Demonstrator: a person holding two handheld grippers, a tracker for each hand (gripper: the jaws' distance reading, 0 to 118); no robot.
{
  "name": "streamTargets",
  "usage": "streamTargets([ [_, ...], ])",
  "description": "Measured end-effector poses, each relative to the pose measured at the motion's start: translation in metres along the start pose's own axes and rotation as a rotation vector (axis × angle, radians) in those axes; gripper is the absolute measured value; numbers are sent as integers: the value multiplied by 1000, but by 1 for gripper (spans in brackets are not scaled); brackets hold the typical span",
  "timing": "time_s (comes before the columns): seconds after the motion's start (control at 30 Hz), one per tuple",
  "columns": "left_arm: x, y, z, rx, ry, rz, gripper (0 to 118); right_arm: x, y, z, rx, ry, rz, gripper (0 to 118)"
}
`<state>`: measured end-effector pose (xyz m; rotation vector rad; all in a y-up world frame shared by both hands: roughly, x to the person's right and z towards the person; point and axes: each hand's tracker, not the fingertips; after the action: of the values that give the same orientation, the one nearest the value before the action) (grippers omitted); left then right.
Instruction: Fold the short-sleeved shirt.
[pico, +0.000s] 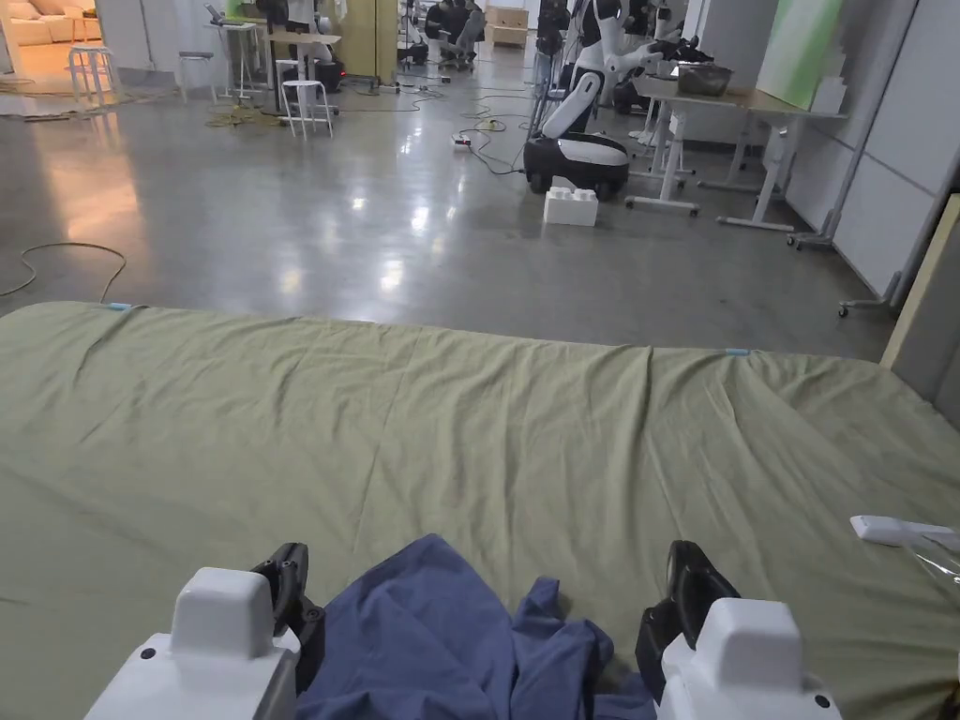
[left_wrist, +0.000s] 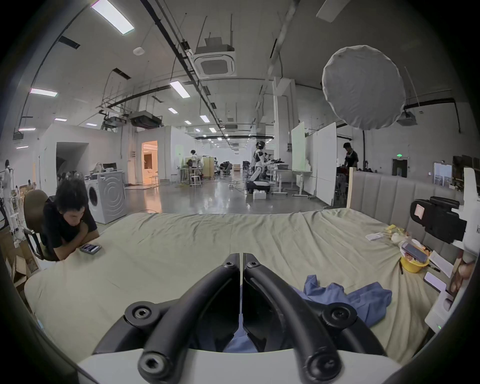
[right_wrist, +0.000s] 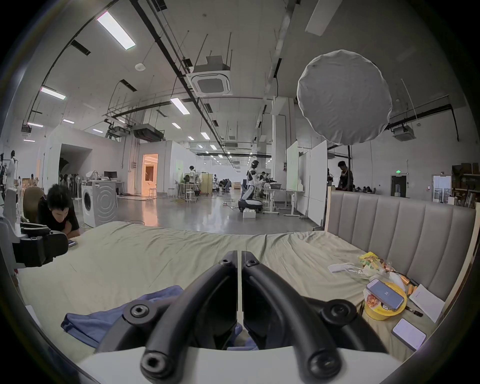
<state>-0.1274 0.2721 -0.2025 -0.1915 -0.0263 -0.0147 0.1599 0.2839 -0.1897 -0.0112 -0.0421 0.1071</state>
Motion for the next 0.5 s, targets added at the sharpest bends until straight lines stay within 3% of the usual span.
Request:
streamTargets([
  [0.33,-26,-40,-122,-343,-96,94,1,27,-45,-26,-172,-8,-37,3],
  [0.5,-17,-48,-215,-486,-143,51,1,43,-65,-41,-240,-22,-28,3],
])
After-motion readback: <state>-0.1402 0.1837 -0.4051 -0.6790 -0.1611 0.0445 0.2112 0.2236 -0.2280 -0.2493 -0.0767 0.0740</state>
